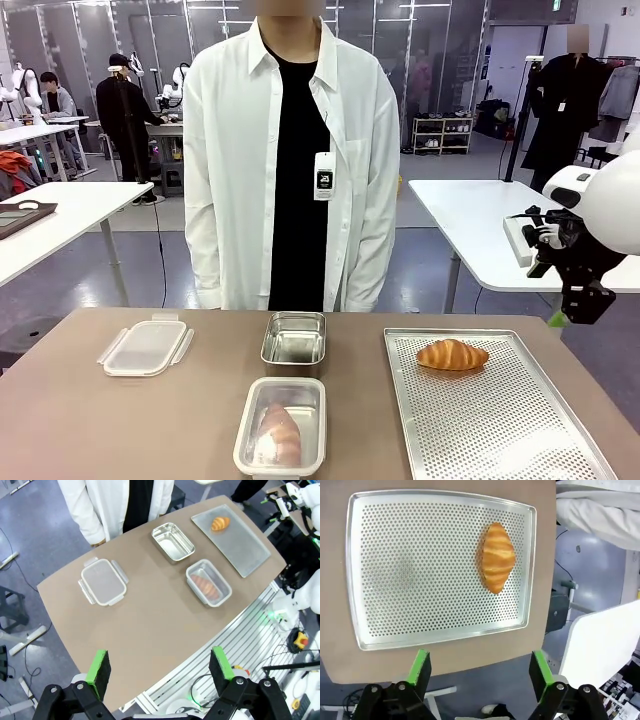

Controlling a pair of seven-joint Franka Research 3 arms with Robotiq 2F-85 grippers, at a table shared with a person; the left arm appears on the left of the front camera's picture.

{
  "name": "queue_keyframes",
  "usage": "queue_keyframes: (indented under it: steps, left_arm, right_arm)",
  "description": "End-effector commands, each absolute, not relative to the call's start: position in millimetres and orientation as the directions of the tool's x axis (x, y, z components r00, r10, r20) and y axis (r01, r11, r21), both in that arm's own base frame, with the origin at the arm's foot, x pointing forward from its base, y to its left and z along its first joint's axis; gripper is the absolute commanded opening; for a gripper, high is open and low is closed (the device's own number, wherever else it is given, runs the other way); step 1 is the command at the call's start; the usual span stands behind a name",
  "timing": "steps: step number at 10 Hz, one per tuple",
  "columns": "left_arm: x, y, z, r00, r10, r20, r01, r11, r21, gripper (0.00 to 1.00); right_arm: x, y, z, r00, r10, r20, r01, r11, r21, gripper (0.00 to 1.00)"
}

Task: Place the bread into the airtight container.
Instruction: Pick up a Butter Roll and place it into an empty Airtight Container.

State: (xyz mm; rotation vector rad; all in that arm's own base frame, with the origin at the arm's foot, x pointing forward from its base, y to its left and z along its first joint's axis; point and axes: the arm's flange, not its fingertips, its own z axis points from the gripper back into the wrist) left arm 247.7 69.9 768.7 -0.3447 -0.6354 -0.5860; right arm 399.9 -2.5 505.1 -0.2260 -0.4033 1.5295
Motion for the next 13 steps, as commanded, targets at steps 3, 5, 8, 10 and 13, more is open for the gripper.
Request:
queue_keyframes:
  steps: [3, 5, 8, 10, 13]
  left_arm:
    - [247, 70, 771, 0.643, -0.418, 0.642, 0.619, 0.777, -0.113, 1.00]
    - [247, 70, 771, 0.643, -0.418, 0.642, 0.619, 0.777, -0.113, 1.00]
    - [247, 70, 771, 0.643, -0.418, 0.642, 0.619, 0.777, -0.113, 1.00]
    - [247, 70, 771, 0.643, -0.418, 0.642, 0.619, 0.777, -0.113, 1.00]
    - [247, 70, 771, 0.643, -0.418, 0.642, 0.619, 0.777, -0.113, 1.00]
  right_arm:
    - [434, 25, 481, -0.024, 0.991, 0.133, -0.931, 0.026, -0.364, 0.99]
    - [457, 47, 461, -0.038, 0.996, 0.081, -0.936, -0.007, -0.351, 0.99]
    - [499, 78, 425, -0.051, 0.998, 0.022, -0.950, -0.041, -0.310, 0.99]
    - [524, 87, 400, -0.054, 0.999, 0.007, -0.960, -0.050, -0.275, 0.99]
    - [553, 81, 368, -0.028, 1.000, 0.007, -0.971, -0.025, -0.237, 0.99]
